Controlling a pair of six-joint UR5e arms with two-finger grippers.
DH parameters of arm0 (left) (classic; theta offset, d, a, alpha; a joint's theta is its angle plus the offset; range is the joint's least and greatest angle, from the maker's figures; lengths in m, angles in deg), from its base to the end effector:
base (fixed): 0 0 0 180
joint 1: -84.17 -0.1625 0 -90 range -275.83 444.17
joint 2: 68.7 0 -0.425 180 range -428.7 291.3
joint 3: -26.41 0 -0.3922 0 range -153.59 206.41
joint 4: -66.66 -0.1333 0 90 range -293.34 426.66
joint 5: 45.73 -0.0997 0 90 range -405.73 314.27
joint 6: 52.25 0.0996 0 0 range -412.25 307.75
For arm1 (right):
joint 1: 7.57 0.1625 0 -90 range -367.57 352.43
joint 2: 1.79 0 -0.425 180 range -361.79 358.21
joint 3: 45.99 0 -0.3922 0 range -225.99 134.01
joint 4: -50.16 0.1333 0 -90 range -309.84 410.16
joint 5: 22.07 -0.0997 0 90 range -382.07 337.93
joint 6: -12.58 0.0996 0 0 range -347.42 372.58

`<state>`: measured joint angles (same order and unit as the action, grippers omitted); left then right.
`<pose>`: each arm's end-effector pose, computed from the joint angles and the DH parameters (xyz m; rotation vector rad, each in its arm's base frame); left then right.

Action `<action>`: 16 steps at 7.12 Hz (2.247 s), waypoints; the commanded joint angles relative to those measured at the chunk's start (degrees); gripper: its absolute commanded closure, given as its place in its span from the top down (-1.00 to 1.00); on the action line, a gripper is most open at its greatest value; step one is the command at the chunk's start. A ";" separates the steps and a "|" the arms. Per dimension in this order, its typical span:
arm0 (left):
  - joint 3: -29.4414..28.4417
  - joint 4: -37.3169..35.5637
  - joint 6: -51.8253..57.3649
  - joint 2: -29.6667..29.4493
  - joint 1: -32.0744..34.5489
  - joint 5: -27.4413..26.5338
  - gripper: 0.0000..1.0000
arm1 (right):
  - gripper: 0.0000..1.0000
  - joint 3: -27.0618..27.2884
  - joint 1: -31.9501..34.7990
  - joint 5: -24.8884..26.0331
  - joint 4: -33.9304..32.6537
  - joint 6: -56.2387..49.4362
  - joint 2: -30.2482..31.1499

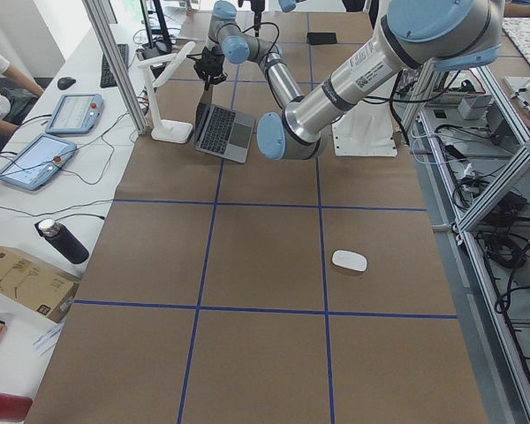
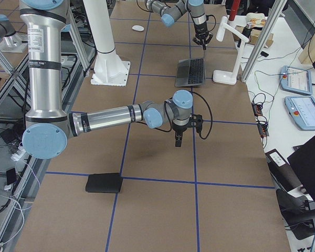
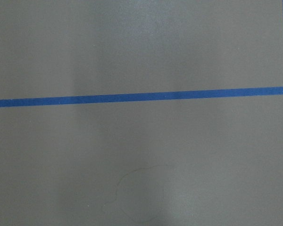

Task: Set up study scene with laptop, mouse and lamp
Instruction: 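Lower the laptop in front of the lamp with the left gripper, then release the laptop and lift the left gripper away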

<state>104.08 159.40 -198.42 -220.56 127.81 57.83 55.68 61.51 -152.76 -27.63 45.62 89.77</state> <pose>0.4791 -0.6088 0.0450 -0.3529 0.9756 -1.4948 -0.1131 -0.4872 0.5505 0.0143 -0.7934 0.0620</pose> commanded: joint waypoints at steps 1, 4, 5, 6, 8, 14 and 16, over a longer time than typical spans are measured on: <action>-0.42 0.25 -2.63 -0.02 0.39 -0.19 -1.00 | 0.98 -0.24 0.00 0.00 0.00 0.00 0.02; -1.74 0.34 -3.51 -0.02 0.48 -0.11 -1.00 | 0.98 -0.50 0.00 0.00 0.00 0.00 -0.07; -1.74 0.34 -3.34 -0.02 0.48 -0.11 -0.97 | 0.98 -0.50 0.00 0.00 0.00 0.00 -0.07; -1.65 0.34 -2.73 -0.02 0.48 -0.11 0.12 | 0.98 -0.50 0.00 0.00 0.00 0.00 -0.07; -1.13 0.25 -2.46 -0.02 0.65 -0.02 0.98 | 0.98 -0.50 0.00 0.00 0.00 0.00 -0.07; 29.68 -6.60 11.72 21.21 1.62 3.15 0.98 | 0.98 0.02 0.00 -0.26 0.00 0.00 -0.51; 37.33 -6.43 28.64 29.74 2.05 7.51 0.98 | 0.98 0.11 0.09 -0.70 2.44 -1.57 1.49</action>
<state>136.24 152.98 -180.54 -196.25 129.49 62.33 55.71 61.52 -153.18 -27.02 45.09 89.77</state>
